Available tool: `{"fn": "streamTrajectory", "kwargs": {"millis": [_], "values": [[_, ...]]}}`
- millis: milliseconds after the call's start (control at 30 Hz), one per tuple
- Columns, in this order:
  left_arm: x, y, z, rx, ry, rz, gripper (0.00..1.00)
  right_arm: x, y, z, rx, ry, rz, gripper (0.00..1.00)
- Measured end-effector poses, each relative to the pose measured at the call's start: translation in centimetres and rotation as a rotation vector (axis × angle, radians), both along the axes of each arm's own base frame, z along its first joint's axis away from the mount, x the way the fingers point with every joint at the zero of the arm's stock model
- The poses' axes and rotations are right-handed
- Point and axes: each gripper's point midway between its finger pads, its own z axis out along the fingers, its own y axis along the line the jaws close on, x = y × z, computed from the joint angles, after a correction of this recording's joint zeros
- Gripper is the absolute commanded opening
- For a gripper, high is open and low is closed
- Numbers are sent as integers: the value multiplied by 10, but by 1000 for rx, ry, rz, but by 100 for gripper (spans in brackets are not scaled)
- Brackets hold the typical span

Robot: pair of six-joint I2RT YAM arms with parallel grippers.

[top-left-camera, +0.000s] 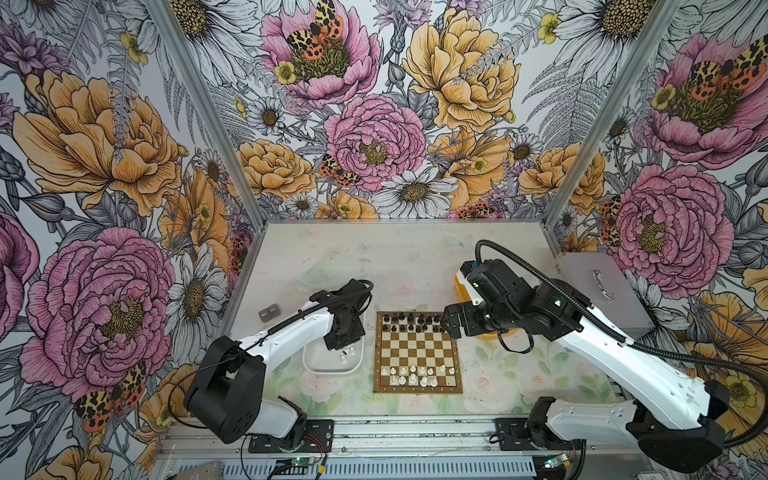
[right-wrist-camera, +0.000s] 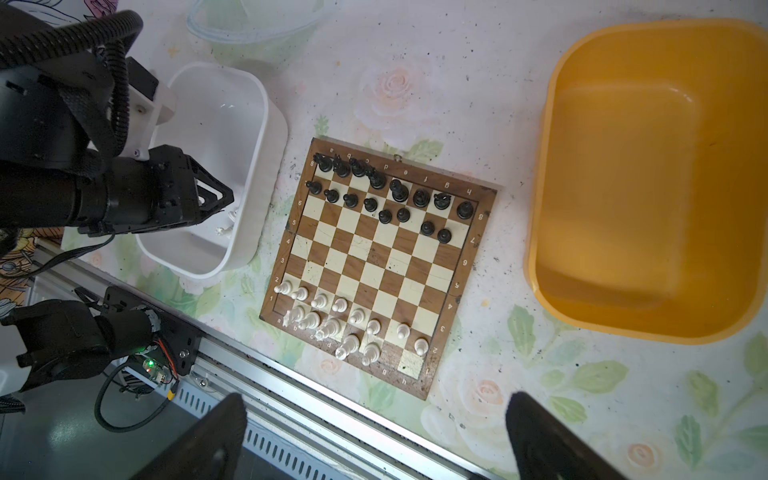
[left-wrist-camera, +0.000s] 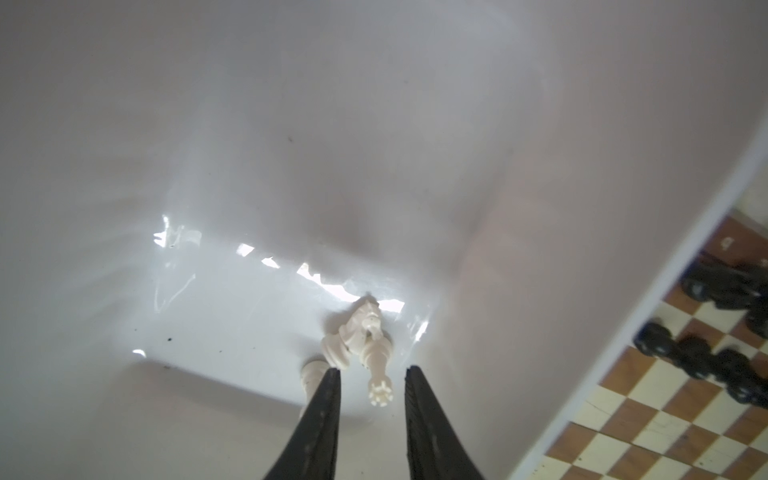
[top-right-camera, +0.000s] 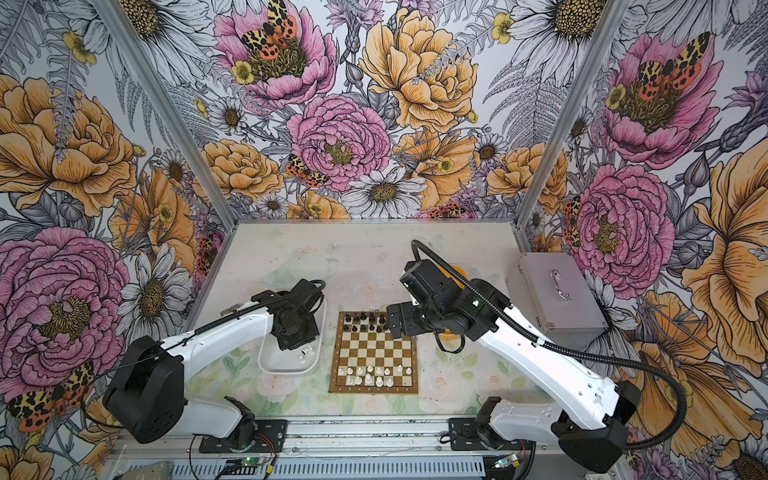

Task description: Set up the chess pieces on the board

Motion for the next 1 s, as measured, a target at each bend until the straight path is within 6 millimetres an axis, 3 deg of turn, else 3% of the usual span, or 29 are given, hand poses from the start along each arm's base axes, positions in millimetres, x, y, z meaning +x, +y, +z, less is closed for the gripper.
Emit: {"fn": "streamTrajectory", "kwargs": {"millis": [267, 1000], "values": [[-5, -6, -13, 22, 53, -42, 29, 1, 0, 0, 1, 0, -5, 100], [-18, -1, -19, 24, 77, -50, 28, 0, -5, 7, 16, -16, -34, 100]]}}
